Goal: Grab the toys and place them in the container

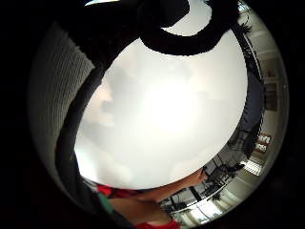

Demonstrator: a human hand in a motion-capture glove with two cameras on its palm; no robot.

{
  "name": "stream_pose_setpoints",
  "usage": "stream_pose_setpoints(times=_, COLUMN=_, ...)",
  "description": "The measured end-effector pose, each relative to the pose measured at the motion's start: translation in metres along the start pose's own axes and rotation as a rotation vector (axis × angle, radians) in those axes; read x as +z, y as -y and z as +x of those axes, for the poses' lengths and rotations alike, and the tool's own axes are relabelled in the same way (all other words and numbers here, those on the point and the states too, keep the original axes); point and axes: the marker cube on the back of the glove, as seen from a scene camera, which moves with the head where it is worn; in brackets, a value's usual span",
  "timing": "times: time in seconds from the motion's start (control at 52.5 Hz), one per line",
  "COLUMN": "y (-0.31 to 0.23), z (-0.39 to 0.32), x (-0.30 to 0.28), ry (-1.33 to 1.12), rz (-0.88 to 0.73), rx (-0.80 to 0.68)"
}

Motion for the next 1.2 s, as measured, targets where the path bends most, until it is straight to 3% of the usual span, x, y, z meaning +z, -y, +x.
stream_pose_setpoints(times=1.2, y=-0.012, z=-0.001, x=0.003, ry=0.015, rz=0.001, rx=-0.007)
